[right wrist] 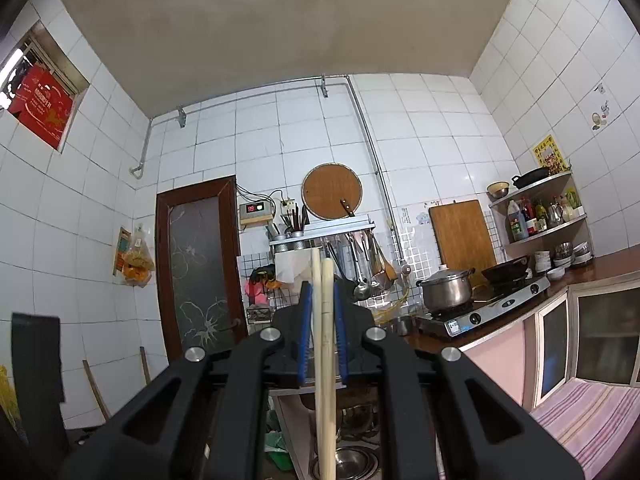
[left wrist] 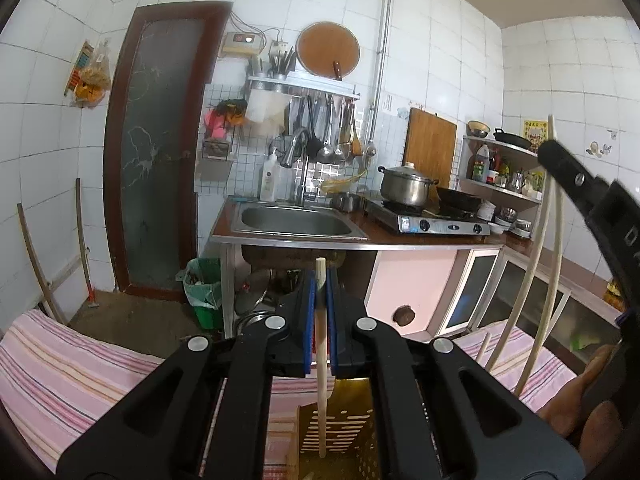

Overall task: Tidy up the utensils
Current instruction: 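Lower the chopsticks into the yellow holder and open both grippers, then move both open grippers back down toward the spoons on the cloth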

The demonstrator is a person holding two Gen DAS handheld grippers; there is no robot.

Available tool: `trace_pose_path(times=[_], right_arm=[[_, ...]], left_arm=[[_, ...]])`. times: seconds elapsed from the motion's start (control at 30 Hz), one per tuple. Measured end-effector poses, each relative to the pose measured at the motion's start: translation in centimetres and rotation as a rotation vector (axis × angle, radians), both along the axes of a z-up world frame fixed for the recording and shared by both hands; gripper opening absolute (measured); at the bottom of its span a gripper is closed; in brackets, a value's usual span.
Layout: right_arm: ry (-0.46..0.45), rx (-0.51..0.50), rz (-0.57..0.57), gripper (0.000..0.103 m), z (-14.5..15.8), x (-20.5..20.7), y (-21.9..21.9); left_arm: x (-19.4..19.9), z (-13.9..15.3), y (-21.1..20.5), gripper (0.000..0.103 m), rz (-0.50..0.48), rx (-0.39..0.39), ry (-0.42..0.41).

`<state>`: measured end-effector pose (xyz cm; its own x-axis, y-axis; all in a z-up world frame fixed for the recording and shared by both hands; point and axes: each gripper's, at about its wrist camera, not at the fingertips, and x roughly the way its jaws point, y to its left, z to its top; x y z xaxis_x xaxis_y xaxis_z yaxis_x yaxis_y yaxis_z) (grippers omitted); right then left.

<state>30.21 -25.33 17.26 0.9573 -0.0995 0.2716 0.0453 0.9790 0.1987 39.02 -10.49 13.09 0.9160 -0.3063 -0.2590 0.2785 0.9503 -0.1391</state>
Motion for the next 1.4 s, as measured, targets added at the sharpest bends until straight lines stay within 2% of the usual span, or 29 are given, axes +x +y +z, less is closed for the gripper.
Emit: trace_pose_path(times=[0.27,0.57,0.73,0.87,0.9,0.93,0.97,1.0,1.03,1.07,1.13,1.33,1.4], right_arm=[[0.001,0.003,-0.007,0.011,-0.5,0.3,-0.1],[0.053,0.031,0.009,0.011,-2.2,1.9,-0.8],[0.113,0.014,0.016,0.011,-2.9,2.5,-0.9],[0.188,0.028,0.024,0.012,-2.1,2.5,-1.5],[0.200,0.032,0.015,0.012,-1.6,2.1,-1.8],[0.206,0.030,0.009,0.018,-1.3,1.8,-1.8],[0.216,0.030,0.006,0.033,-0.7,1.2,-2.0],[0.219,0.032,0.000,0.044,-0.4,0.7,-2.1],[0.218,0.033,-0.014,0.058,-0.1,-0.1,-2.2],[0.220,0.030,-0.027,0.060,0.3,-0.8,-2.3],[0.245,0.015,-0.049,0.065,1.0,-2.4,-2.6],[0.327,0.014,-0.076,0.081,1.7,-6.6,-3.7],[0.354,-0.002,-0.092,0.085,1.5,-8.0,-3.6]], left_arm=[[0.6,-0.6,0.3,0.004,0.007,-0.004,0.023],[0.7,-1.2,0.5,0.004,0.011,-0.001,0.030],[1.0,-1.4,0.1,0.004,0.009,0.011,0.045],[0.7,-1.0,0.2,0.004,0.004,0.012,0.066],[0.4,-0.7,0.4,0.007,0.005,0.007,0.069],[0.1,-0.2,0.6,0.016,0.005,0.000,0.076],[-0.2,0.4,0.9,0.023,0.007,-0.003,0.084],[-0.5,0.9,1.2,0.038,0.012,0.000,0.094],[-1.1,1.6,1.7,0.046,0.020,0.004,0.096],[-1.9,2.2,2.3,0.048,0.031,0.007,0.084],[-3.6,3.5,3.5,0.067,0.071,0.030,0.065],[-9.3,5.3,7.6,0.093,0.126,0.032,0.045],[-10.9,5.1,8.4,0.097,0.130,0.032,0.057]])
